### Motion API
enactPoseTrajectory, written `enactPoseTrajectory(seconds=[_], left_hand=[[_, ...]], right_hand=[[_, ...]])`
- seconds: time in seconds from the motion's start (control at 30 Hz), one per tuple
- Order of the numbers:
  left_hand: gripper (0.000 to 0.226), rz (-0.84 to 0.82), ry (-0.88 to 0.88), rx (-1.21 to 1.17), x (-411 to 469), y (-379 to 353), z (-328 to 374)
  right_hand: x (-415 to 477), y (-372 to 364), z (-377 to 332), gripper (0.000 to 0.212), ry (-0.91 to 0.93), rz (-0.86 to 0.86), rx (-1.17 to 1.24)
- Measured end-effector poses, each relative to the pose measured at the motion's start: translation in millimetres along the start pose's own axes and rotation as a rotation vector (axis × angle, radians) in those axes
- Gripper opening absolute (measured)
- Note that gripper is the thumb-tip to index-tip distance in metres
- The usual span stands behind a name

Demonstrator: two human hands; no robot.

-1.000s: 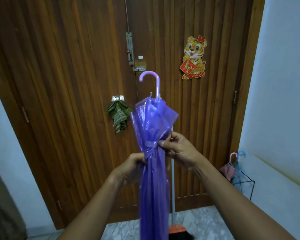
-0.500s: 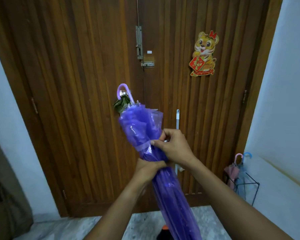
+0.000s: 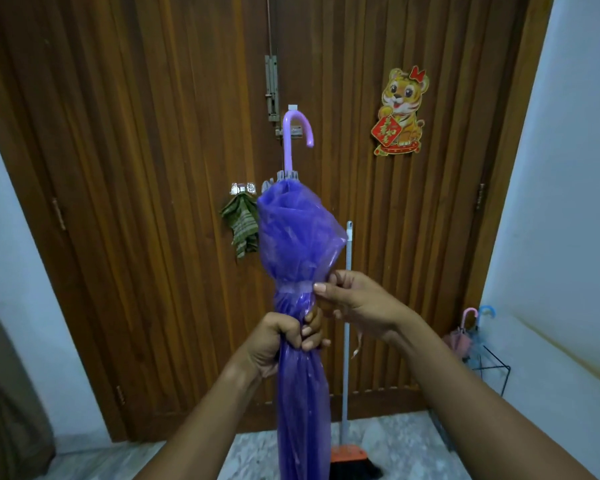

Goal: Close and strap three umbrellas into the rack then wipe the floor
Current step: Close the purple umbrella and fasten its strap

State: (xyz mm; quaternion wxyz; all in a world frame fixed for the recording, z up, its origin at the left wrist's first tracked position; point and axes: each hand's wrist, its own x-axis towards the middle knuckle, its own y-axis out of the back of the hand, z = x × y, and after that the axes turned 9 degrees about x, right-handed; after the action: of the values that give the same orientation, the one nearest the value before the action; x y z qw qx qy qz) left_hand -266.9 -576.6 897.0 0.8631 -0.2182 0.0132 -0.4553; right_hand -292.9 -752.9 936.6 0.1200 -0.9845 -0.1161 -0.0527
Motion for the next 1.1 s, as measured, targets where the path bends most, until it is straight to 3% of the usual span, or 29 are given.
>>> enactPoseTrajectory(seconds=[0.07, 0.13, 0.2, 0.3, 0.43, 0.5, 0.57, 0.67, 0.83, 0.97, 1.1], left_hand=[[0.031, -0.171, 0.006, -0.085, 3, 3, -2], [0.029, -0.312, 0.027, -0.118, 3, 7, 0], [0.035, -0.307, 0.068, -0.058, 2, 13, 2], [0.059, -0.022, 0.167, 0.252, -1, 19, 4], [0.096, 0.634, 0.061, 0.668, -3, 20, -19], [0.066, 0.819, -0.093, 0.751, -4, 11, -41], [0.044, 0.762, -0.149, 0.766, -4, -2, -57], [0.039, 0.687, -0.19, 0.754, -1, -4, -62], [0.031, 0.887, -0.186, 0.753, -3, 2, -47], [0.022, 0.892, -0.064, 0.639, -9, 8, -30], [0.027, 0.744, -0.007, 0.596, -16, 9, -14]], right_hand=[[1, -3, 4, 0.016, 0.033, -0.07, 0.102], [1, -8, 1, 0.024, 0.074, -0.107, 0.118], [0, -10, -1, 0.02, 0.118, -0.083, 0.077], [-1, -12, 2, 0.017, 0.189, 0.063, 0.024], [3, -11, 18, 0.027, 0.266, 0.427, -0.156], [8, -17, 31, 0.032, 0.26, 0.557, -0.226], [11, -26, 46, 0.029, 0.226, 0.604, -0.309], [6, -39, 53, 0.023, 0.18, 0.524, -0.439], [3, -38, 33, 0.012, 0.084, 0.239, -0.505], [-5, -27, 21, 0.011, 0.106, 0.228, -0.554], [-5, -16, 16, 0.011, 0.101, 0.274, -0.579]])
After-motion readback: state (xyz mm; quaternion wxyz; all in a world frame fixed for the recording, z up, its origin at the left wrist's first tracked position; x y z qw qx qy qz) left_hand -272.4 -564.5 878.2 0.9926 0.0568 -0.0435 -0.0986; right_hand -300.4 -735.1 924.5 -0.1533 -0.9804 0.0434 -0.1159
